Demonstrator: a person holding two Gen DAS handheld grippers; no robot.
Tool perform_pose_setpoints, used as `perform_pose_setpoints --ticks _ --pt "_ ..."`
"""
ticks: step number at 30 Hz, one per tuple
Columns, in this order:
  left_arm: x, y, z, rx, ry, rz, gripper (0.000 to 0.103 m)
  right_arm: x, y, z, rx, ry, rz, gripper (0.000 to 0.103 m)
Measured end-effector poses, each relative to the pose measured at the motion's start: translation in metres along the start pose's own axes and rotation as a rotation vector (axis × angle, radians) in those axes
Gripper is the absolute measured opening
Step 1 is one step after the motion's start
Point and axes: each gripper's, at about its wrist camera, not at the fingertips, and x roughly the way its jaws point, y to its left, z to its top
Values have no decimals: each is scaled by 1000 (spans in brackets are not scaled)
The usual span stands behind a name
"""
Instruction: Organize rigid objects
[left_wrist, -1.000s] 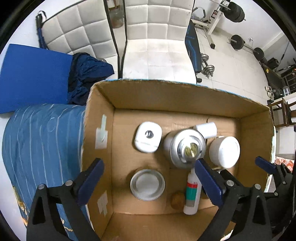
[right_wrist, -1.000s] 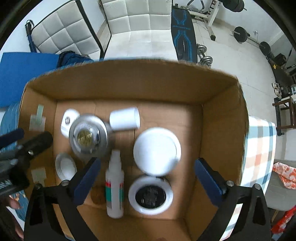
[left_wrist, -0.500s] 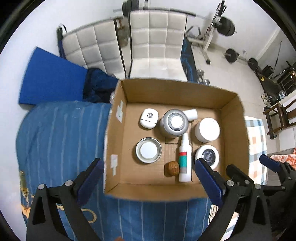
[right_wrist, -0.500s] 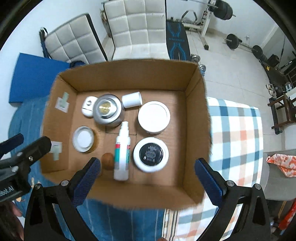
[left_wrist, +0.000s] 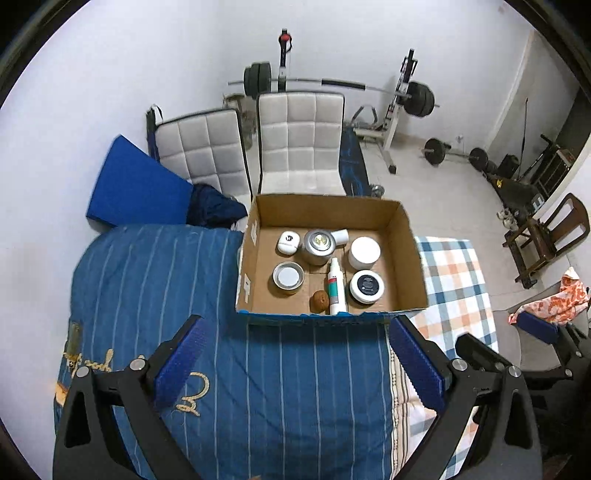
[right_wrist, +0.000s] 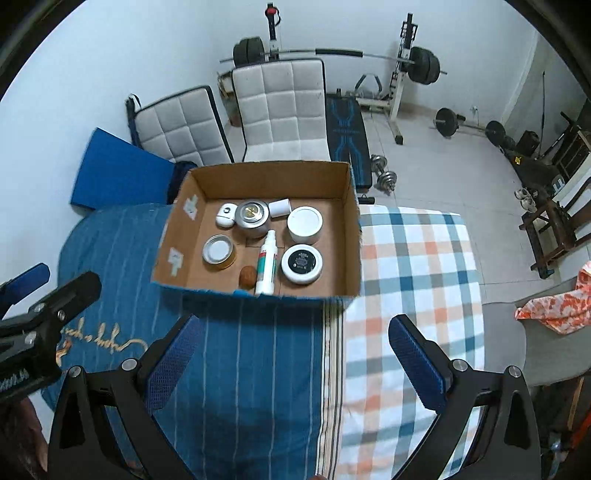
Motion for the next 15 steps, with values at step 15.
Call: perform_pose_setpoints --ticks 15 --pt "-103 -2 -37 18 -113 -26 101 -124 -4 -57 11 -134 28 103"
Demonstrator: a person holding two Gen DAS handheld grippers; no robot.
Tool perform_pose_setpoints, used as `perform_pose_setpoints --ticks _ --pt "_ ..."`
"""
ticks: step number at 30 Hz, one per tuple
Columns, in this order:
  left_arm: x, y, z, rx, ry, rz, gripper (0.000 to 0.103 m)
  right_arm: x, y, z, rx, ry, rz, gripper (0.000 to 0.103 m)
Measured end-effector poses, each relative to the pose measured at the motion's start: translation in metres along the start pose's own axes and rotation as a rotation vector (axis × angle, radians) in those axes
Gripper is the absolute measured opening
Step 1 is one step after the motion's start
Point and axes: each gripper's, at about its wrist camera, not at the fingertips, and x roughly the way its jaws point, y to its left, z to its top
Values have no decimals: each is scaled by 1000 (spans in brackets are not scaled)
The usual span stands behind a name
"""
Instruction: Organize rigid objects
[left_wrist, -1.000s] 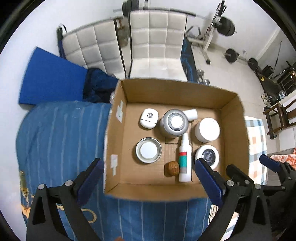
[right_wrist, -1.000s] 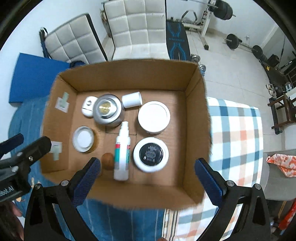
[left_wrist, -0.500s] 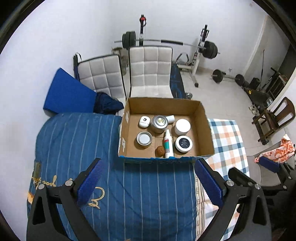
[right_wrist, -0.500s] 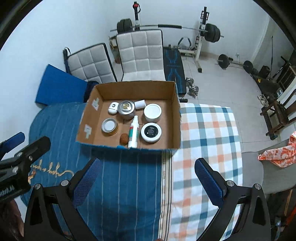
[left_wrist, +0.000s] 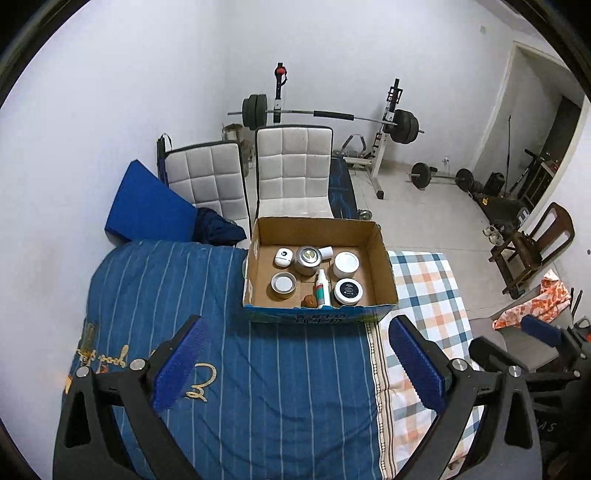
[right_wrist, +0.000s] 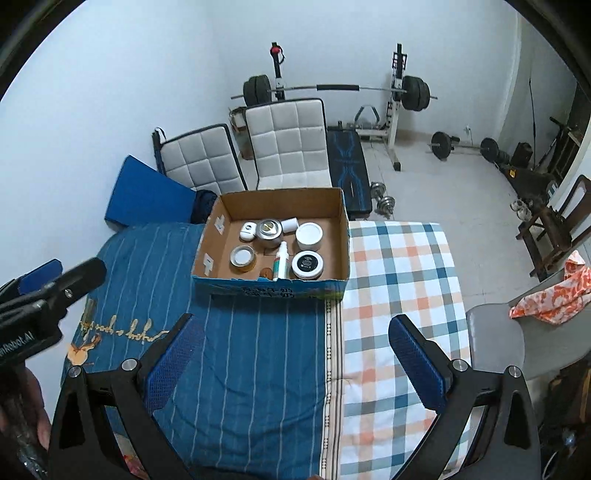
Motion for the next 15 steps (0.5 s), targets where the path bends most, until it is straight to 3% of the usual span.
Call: perform_pose_setpoints --ticks 7,15 --pt "-18 -2 -2 12 -43 15 101 -29 5 3 -9 -83 -48 103" --pt "-18 2 -4 -10 -43 22 101 -37 4 6 3 -109 -64 103"
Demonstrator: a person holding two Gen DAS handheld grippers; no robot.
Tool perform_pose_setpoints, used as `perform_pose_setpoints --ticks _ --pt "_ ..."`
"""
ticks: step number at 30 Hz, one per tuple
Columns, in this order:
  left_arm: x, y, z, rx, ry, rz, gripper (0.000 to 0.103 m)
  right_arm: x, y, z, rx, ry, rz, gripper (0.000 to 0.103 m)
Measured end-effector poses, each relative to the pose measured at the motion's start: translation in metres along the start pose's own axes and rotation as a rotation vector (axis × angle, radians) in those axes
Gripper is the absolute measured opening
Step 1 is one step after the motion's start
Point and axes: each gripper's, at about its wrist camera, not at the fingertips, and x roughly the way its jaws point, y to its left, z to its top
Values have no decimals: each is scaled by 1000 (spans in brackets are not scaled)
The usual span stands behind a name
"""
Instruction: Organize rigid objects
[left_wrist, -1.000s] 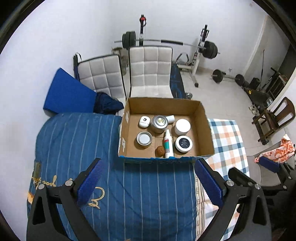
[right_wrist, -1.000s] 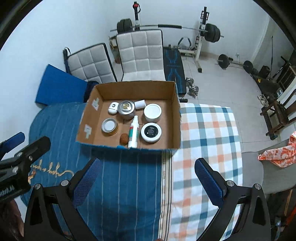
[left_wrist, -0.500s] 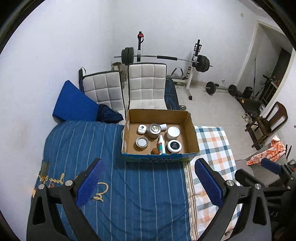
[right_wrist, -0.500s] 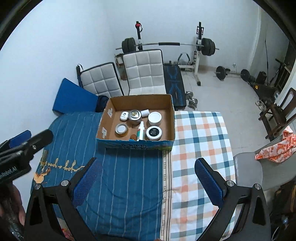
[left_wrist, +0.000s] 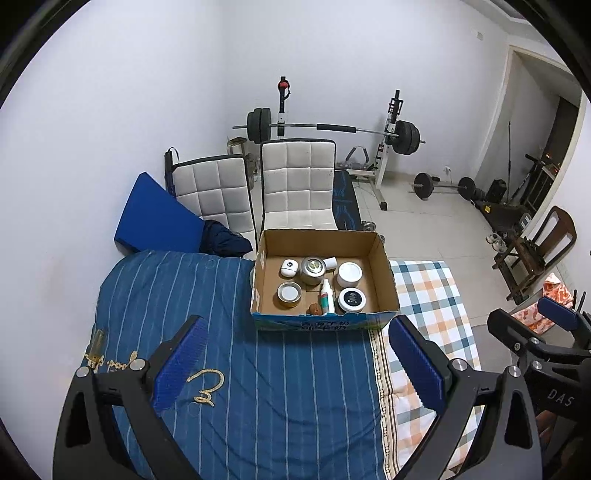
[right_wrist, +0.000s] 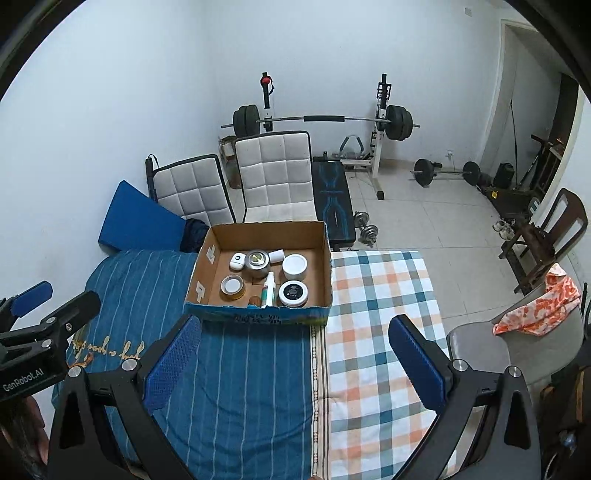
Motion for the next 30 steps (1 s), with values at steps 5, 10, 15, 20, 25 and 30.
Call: perform_pose_setpoints --ticks 5,10,15,20,25,30 --pt "2 1 -2 -12 10 -3 101 -2 0 1 -3 -12 -12 103" --pt "3 0 -5 -6 12 3 101 -4 1 3 -4 -18 -15 103" --pt "2 -2 -6 -1 9 -1 101 -4 3 4 -2 -15 -15 103" --pt "2 -3 -4 -1 4 -5 101 -4 4 4 2 -16 -16 103" --pt "2 -3 -1 -11 -6 -11 101 -6 3 2 7 -25 -24 103" --pt "-1 -1 -1 -24 -18 -30 101 -10 3 -1 13 -32 -40 103"
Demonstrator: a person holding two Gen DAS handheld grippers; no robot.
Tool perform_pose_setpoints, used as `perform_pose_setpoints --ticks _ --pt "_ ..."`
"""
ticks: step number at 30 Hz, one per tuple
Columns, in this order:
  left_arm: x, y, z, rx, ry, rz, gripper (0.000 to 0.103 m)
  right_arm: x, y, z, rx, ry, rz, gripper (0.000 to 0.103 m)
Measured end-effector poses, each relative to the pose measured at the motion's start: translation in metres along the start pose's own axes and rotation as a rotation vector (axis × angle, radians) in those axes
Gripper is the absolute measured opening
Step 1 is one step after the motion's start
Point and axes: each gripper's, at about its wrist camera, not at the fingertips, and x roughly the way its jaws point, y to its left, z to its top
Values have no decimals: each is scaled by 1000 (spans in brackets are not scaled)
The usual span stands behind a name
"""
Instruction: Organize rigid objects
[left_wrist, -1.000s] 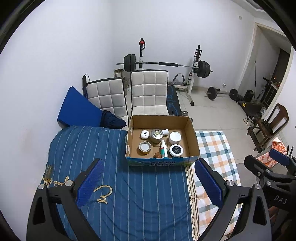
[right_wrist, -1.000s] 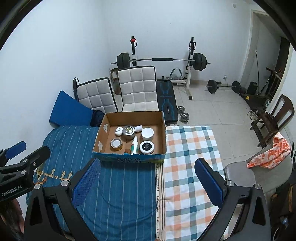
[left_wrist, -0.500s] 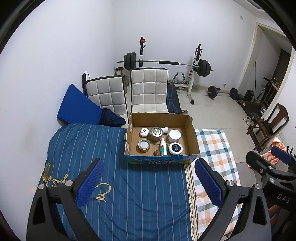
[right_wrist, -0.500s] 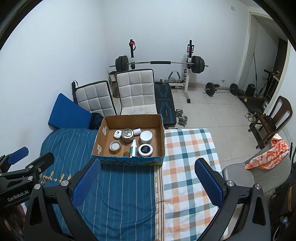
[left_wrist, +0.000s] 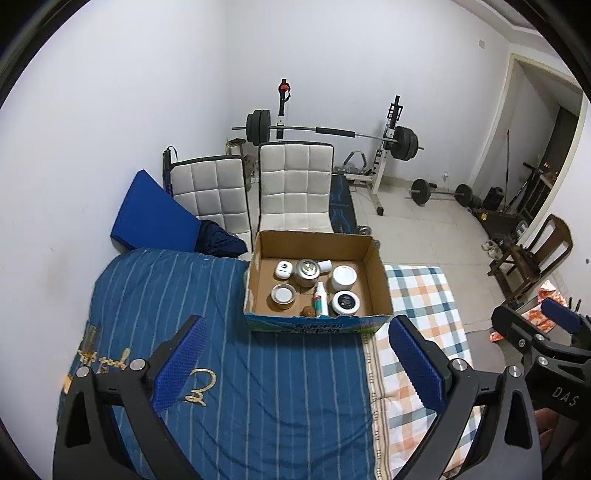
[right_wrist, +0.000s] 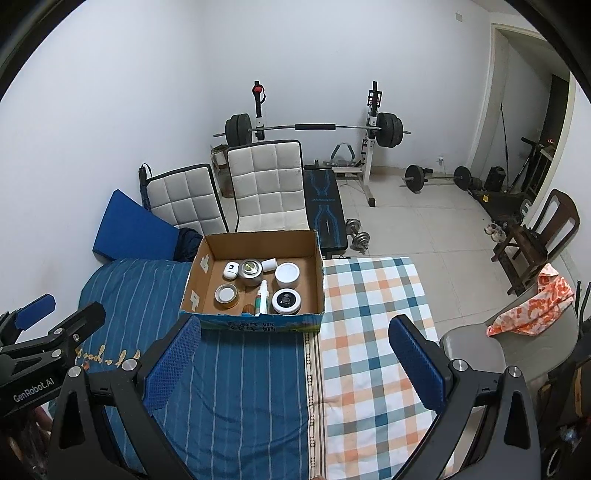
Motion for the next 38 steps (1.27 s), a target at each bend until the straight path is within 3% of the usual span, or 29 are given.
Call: perform_pose_setpoints --ticks 38 --pt "-5 -5 6 10 -45 39 103 -9 -13 5 19 -15 -48 103"
